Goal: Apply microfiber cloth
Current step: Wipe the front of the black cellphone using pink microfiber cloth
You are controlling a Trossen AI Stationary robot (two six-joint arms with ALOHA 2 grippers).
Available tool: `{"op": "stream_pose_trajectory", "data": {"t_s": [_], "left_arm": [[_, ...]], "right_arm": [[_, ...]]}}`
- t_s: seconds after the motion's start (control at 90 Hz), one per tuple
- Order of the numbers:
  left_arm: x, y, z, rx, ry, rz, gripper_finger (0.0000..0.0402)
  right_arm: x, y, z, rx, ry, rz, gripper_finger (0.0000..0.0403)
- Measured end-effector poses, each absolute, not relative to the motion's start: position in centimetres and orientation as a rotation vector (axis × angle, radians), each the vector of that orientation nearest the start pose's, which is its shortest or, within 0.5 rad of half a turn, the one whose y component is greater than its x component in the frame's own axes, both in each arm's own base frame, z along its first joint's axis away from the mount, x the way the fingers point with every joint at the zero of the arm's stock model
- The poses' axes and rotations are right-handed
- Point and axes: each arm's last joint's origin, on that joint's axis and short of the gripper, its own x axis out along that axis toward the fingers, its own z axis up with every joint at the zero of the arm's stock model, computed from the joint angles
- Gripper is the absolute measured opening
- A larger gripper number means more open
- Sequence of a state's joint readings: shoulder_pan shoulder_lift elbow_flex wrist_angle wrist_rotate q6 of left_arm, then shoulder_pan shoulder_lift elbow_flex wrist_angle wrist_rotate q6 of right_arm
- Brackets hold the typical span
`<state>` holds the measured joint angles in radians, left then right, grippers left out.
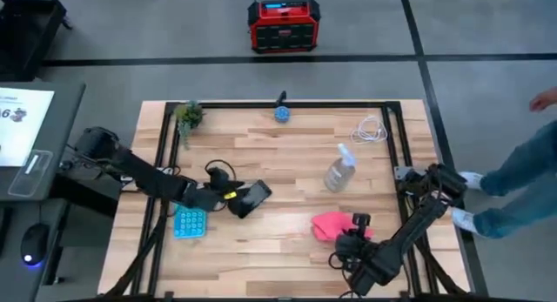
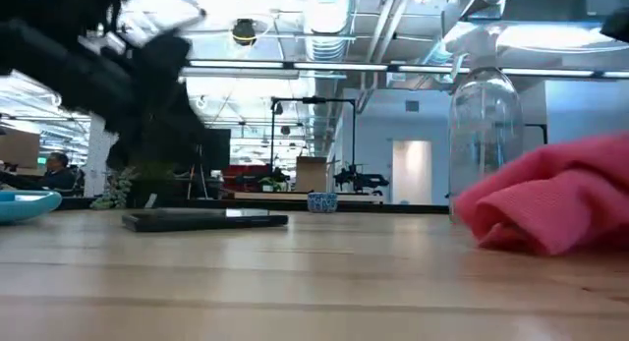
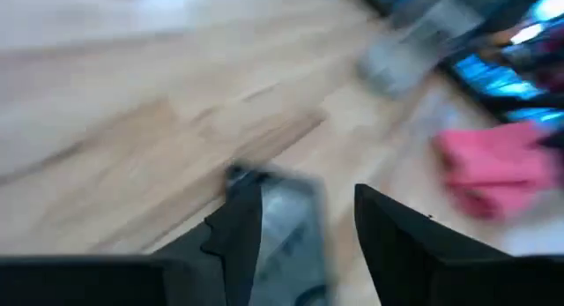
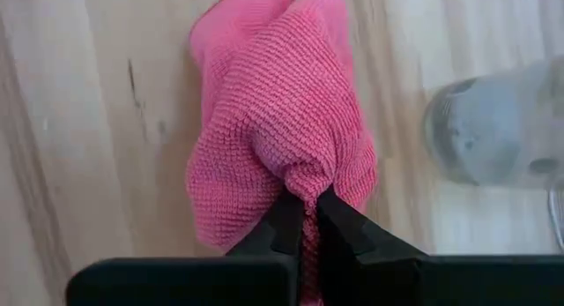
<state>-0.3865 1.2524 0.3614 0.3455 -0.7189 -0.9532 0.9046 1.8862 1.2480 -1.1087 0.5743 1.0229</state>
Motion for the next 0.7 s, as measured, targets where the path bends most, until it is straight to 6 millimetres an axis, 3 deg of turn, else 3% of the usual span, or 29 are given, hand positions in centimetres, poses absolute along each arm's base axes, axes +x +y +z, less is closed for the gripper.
{"op": "stream_pose_trajectory", "data": {"t_s": [0.144, 0.311, 0.5, 0.7], "left_arm": [[19.3, -6.8, 16.6, -0.626, 0.291, 0.469, 0.0151], [18.3, -7.6, 15.2, -0.680, 0.390, 0.499, 0.0150], [18.9, -8.2, 12.8, -0.740, 0.453, 0.558, 0.0143], [20.8, -9.3, 10.2, -0.811, 0.449, 0.539, 0.0120]], "right_arm": [[19.6, 24.5, 16.8, -0.322, 1.209, -0.377, 0.0050], [18.0, 25.0, 18.8, -0.322, 1.094, -0.352, 0.0134], [15.6, 23.7, 22.0, -0.226, 0.867, -0.334, 0.0211], [14.4, 22.0, 22.1, -0.101, 0.779, -0.296, 0.0232]]}}
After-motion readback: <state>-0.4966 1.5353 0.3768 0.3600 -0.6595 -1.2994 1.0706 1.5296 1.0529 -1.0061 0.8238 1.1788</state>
